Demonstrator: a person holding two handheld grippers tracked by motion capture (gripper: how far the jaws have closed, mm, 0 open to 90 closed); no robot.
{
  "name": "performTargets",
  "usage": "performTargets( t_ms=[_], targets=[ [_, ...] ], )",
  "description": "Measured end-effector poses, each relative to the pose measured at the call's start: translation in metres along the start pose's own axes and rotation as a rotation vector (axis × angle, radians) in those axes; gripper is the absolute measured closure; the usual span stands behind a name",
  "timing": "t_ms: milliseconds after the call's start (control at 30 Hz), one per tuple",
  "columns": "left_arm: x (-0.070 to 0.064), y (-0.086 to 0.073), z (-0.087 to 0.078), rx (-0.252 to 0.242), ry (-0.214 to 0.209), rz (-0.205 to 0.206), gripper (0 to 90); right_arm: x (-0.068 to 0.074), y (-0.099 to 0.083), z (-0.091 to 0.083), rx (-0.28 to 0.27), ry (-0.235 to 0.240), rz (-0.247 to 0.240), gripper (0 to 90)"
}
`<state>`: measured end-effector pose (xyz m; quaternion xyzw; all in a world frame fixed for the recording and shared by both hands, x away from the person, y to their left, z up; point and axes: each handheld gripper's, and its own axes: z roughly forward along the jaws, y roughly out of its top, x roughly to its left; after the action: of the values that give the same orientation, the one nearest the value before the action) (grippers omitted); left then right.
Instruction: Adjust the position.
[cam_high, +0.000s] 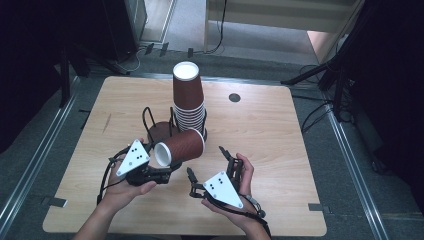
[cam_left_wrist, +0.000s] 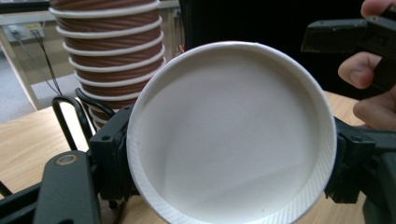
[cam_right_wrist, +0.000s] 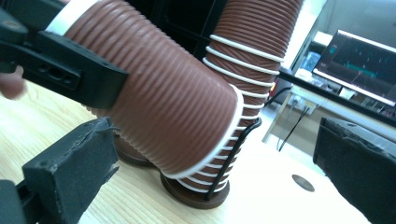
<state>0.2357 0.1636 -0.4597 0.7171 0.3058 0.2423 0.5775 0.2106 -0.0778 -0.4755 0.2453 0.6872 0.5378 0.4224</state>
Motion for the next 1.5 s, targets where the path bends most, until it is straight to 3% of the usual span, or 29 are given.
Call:
performTargets(
  t_ms=[233, 367, 500, 567, 733, 967, 1133, 1333, 1500],
  targets=[
    [0.004, 0.0, -0.003, -0.054, 0.024, -0.031, 22.0, -0.01, 0.001, -0.001, -0.002, -0.002, 0.134, 0.0],
    [0.003, -0.001, -0.003, -0.087, 0.04, -0.022, 22.0, -0.013, -0.001, 0.003, 0.074, -0.024, 0.233, 0.0],
    [0.003, -0.001, -0.003, -0.11, 0.048, -0.033, 21.9, -0.015, 0.0, 0.002, 0.106, -0.018, 0.32, 0.0],
    [0.004, -0.001, -0.004, -0.118, 0.052, -0.041, 21.9, -0.015, 0.002, 0.002, 0.141, -0.046, 0.349, 0.0],
    [0.004, -0.003, -0.004, -0.145, 0.051, -0.049, 21.9, -0.014, 0.006, 0.001, 0.154, -0.055, 0.456, 0.0],
    [0.003, -0.004, -0.002, -0.156, 0.048, -0.06, 21.9, -0.014, 0.009, -0.001, 0.174, -0.108, 0.508, 0.0],
    [0.003, -0.005, -0.001, -0.177, 0.049, -0.067, 21.9, -0.019, 0.008, -0.002, 0.171, -0.134, 0.572, 0.0],
    [0.002, -0.007, 0.0, -0.188, 0.056, -0.073, 21.9, -0.022, 0.011, -0.005, 0.164, -0.132, 0.719, 0.0],
    [-0.002, -0.008, 0.003, -0.198, 0.052, -0.076, 21.9, -0.025, 0.014, -0.01, 0.157, -0.106, 0.912, 0.0]
  ],
)
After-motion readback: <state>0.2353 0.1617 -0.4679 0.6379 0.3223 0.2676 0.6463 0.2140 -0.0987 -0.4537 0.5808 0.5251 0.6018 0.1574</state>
